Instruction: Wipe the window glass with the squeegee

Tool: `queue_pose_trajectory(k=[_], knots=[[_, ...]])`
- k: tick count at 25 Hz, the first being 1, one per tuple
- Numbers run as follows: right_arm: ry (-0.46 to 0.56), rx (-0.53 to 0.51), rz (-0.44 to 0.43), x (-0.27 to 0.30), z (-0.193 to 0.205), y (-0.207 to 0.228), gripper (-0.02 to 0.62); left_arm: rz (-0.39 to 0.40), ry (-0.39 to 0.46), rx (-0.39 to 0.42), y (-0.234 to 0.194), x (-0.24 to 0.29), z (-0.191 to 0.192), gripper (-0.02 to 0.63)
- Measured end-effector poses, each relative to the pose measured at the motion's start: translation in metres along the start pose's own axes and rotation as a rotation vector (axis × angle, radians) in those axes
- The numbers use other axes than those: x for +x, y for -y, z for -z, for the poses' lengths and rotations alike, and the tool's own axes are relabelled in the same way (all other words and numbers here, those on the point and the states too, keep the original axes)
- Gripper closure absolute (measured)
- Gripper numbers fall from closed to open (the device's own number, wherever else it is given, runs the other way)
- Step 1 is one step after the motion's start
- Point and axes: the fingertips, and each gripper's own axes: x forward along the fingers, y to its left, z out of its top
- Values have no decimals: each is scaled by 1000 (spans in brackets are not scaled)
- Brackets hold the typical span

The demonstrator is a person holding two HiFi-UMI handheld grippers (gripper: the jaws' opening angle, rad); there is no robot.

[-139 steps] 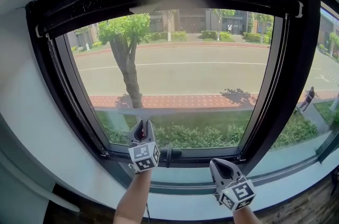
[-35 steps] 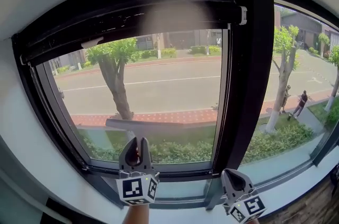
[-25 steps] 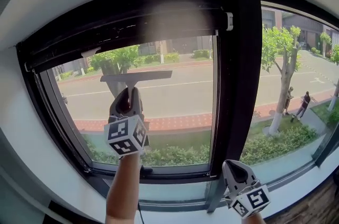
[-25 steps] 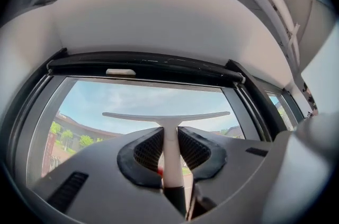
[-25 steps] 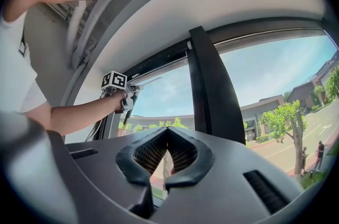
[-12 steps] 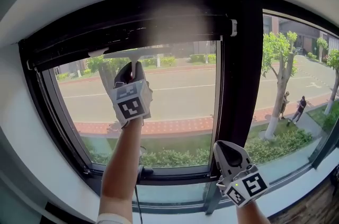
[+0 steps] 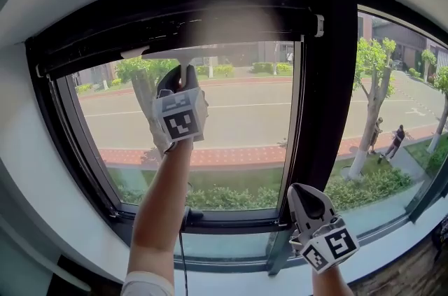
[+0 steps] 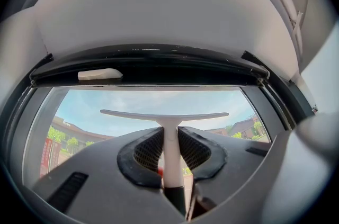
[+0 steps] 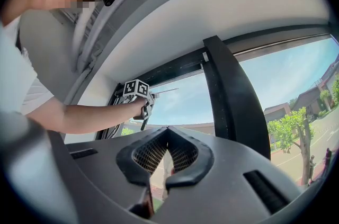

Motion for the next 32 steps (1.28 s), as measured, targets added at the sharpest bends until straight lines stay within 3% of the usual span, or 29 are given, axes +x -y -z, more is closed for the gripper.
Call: queue_pose_trajectory(k=[32], knots=[[-124,89,-37,-9,62,-10,584,3,-201,-43,26,-108,194,514]])
